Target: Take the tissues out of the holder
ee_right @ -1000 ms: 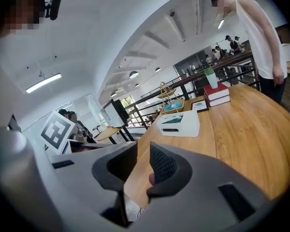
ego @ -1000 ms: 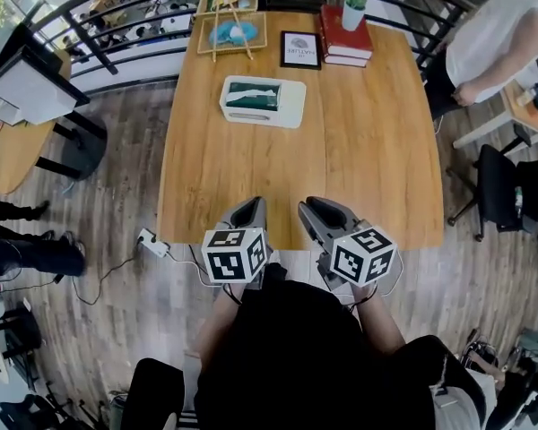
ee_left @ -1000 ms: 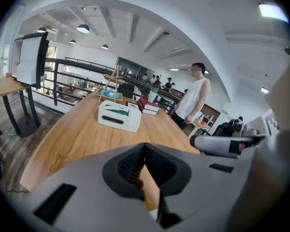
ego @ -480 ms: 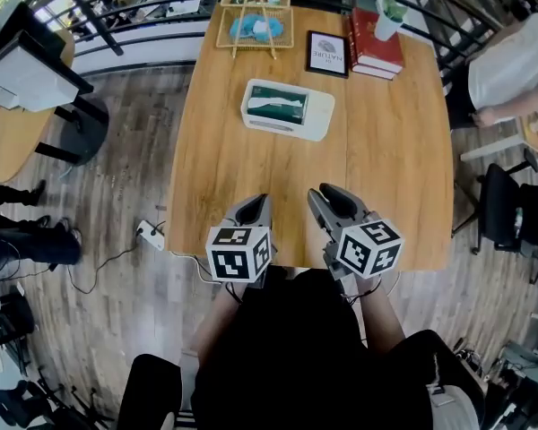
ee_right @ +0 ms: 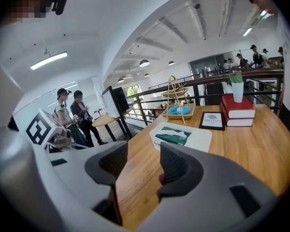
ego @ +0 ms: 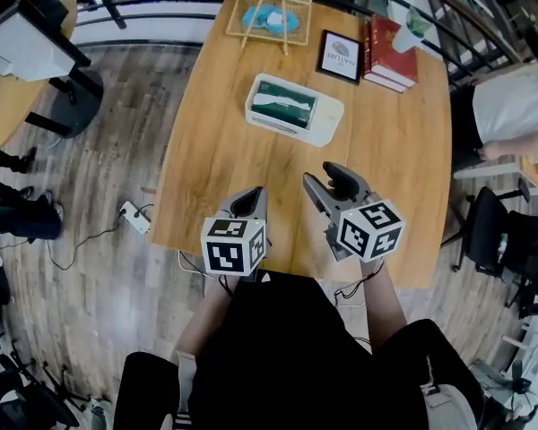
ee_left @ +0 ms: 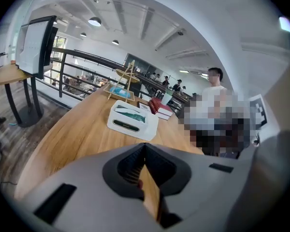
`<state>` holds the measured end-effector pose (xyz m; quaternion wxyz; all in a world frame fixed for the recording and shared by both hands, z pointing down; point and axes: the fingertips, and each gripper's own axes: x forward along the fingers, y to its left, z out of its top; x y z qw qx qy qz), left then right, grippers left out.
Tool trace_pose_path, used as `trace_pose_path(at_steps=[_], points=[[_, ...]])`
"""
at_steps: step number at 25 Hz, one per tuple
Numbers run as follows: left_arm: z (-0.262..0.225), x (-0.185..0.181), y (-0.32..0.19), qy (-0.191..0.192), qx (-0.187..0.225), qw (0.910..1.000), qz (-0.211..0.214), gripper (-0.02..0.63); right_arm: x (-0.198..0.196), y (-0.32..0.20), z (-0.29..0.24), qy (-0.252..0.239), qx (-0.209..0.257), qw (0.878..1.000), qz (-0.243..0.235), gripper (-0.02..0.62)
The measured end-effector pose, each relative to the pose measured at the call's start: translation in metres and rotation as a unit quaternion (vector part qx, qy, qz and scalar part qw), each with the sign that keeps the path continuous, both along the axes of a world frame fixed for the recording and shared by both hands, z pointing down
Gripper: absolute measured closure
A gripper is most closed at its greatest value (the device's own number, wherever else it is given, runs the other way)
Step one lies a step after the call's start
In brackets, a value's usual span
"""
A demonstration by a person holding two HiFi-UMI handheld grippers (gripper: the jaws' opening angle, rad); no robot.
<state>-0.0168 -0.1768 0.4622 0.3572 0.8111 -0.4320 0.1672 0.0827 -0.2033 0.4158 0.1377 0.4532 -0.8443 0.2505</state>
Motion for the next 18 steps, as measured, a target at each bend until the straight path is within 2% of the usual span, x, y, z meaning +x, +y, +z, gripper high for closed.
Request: trace_pose_path(at_steps=[6, 11, 15, 18], points=[[0.011, -0.007, -0.004, 0.008, -0.013, 0.9992, -0.038, 0.595, 0.000, -0.061, 0.008, 0.044, 0.027, 0.997, -0.060, 0.351], [0.026, -0.015, -0.013, 0.004, -0.026, 0.9973, -0.069, 0.595, -0.008, -0.112, 0.030, 0.092, 0.031, 0.989, -0.113, 0.330], [0.036, -0.015, -0.036, -0.008, -0.035, 0.9967, -0.073, 0.595, -0.012, -0.150, 0.056, 0.151, 0.025, 0.975, -0.159, 0.321], [0.043, -0.014, -0.054, -0.007, -0.039, 0.9963, -0.077, 0.595, -0.015, -0.172, 0.077, 0.212, 0.020, 0.956, -0.204, 0.302]])
